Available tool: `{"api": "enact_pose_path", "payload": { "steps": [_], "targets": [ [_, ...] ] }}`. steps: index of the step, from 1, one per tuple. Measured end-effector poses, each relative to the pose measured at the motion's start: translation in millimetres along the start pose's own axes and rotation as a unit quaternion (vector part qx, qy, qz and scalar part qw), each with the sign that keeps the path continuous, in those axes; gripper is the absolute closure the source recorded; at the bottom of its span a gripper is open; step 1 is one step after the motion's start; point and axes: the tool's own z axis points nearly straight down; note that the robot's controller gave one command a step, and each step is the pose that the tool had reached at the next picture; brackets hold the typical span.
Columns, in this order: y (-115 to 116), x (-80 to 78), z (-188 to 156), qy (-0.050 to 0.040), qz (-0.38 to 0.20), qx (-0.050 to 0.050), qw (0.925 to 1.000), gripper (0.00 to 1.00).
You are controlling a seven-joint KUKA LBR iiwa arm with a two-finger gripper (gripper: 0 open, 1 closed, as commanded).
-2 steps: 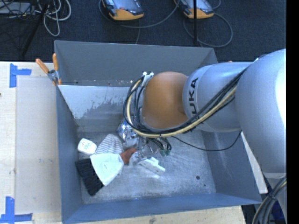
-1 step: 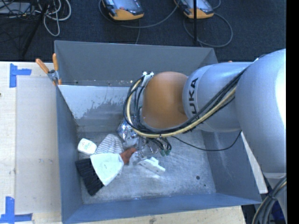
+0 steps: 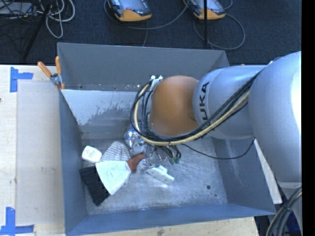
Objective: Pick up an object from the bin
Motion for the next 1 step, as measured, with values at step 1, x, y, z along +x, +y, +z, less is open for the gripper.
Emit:
{"api": "enact_pose_path", "payload": {
  "steps": [1],
  "targets": [
    [-1.9, 1.5, -9.3, -0.0022, 0.000, 0.003, 1.0000, 1.00]
  ]
}}
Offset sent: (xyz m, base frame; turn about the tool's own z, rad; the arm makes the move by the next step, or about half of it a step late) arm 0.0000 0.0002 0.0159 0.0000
